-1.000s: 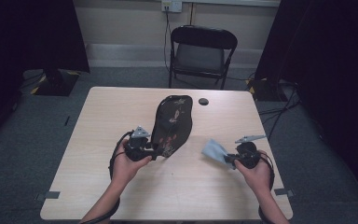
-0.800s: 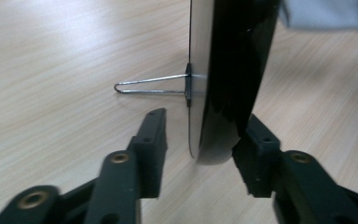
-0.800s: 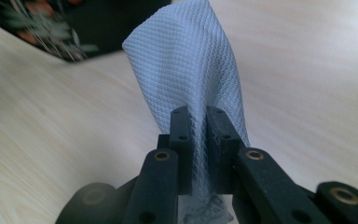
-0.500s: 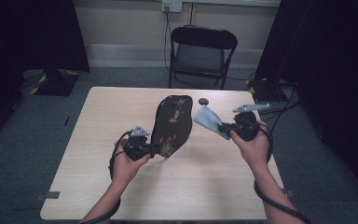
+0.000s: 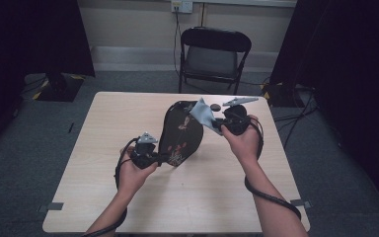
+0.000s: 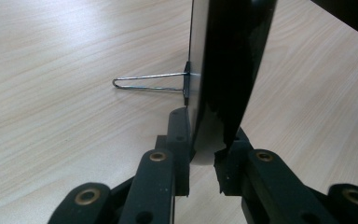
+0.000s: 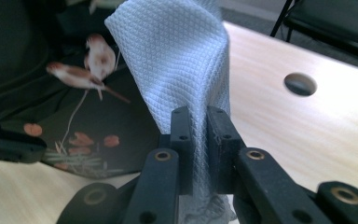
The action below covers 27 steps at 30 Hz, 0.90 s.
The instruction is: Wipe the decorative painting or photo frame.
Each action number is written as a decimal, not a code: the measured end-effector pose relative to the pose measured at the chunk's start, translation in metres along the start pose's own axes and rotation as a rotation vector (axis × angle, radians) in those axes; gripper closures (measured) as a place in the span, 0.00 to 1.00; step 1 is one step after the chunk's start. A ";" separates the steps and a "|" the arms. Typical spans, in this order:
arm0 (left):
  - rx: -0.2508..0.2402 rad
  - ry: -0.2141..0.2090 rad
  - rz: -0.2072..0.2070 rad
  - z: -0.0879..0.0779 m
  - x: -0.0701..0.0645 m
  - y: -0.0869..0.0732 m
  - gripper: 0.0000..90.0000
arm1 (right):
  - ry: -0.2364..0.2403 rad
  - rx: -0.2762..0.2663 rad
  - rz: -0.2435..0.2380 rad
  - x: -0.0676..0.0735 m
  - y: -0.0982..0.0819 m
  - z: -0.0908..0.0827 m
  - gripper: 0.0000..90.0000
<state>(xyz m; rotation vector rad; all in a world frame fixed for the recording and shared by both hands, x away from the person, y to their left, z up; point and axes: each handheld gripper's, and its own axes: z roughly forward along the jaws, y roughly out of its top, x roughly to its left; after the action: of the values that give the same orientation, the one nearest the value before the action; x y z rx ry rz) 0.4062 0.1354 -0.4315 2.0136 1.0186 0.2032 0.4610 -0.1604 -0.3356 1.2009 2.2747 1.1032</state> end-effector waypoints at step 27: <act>0.004 0.005 0.009 0.000 -0.001 0.000 0.87 | 0.037 0.268 0.041 0.006 -0.093 0.075 0.92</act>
<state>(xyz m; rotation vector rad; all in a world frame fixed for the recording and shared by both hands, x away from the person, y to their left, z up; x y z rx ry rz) 0.4055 0.1345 -0.4310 2.0227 1.0140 0.2114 0.4518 -0.1512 -0.4549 1.3409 2.4970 0.8598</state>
